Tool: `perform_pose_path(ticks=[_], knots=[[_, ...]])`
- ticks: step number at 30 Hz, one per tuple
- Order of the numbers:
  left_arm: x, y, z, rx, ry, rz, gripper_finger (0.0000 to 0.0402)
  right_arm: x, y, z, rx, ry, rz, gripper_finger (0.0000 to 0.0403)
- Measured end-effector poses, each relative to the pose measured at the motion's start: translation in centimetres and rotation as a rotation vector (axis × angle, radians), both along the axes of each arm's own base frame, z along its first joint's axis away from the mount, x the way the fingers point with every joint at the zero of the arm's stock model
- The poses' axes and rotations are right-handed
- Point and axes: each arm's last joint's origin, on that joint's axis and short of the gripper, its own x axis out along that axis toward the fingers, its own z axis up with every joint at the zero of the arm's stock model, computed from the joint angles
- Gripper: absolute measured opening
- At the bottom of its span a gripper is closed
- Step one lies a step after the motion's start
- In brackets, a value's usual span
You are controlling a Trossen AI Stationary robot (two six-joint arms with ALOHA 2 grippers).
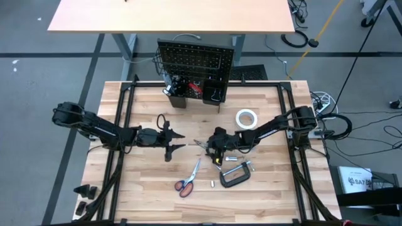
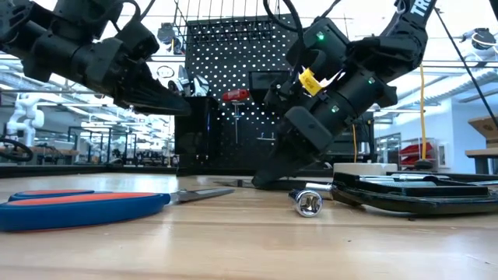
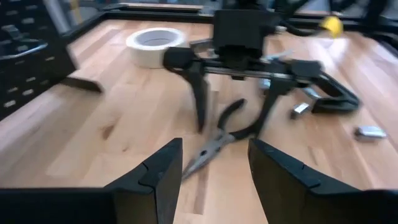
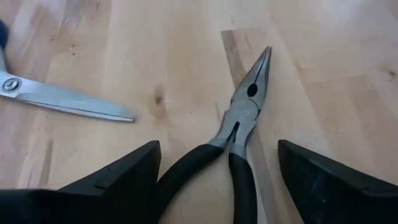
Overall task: Hang tools onto peg board
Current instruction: Put the black long nose pliers into the left black bin on the peg board
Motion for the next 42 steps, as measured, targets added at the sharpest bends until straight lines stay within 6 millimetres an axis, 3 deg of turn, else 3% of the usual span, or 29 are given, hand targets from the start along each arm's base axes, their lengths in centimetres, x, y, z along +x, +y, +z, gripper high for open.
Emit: perform_pose_path(ticks=[4,18,27,32,38,42], knots=[[0.2,-0.3,-0.2,0.008,0.014,-0.082,0.0182,0.2,-0.2,0.2,-0.042,-0.029,-0.043,0.0313],[3.0,-0.6,-2.2,0.026,0.122,-0.079,0.0182,0.3,0.1,0.4,-0.068,-0.049,-0.101,0.0313],[3.3,-0.7,-1.9,0.034,0.111,-0.103,0.0182,1.6,0.4,-1.0,-0.056,-0.032,-0.119,0.0305],[3.3,-0.7,-2.0,0.033,0.119,-0.104,0.0182,3.0,0.5,-0.6,-0.067,0.075,-0.116,0.0231],[3.3,-0.7,-2.0,0.033,0.125,-0.106,0.0182,3.4,0.4,-0.1,-0.072,0.133,-0.101,0.0064],[3.3,-0.7,-2.1,0.033,0.126,-0.106,0.0182,3.4,0.4,-0.2,-0.064,0.142,-0.073,0.0055]])
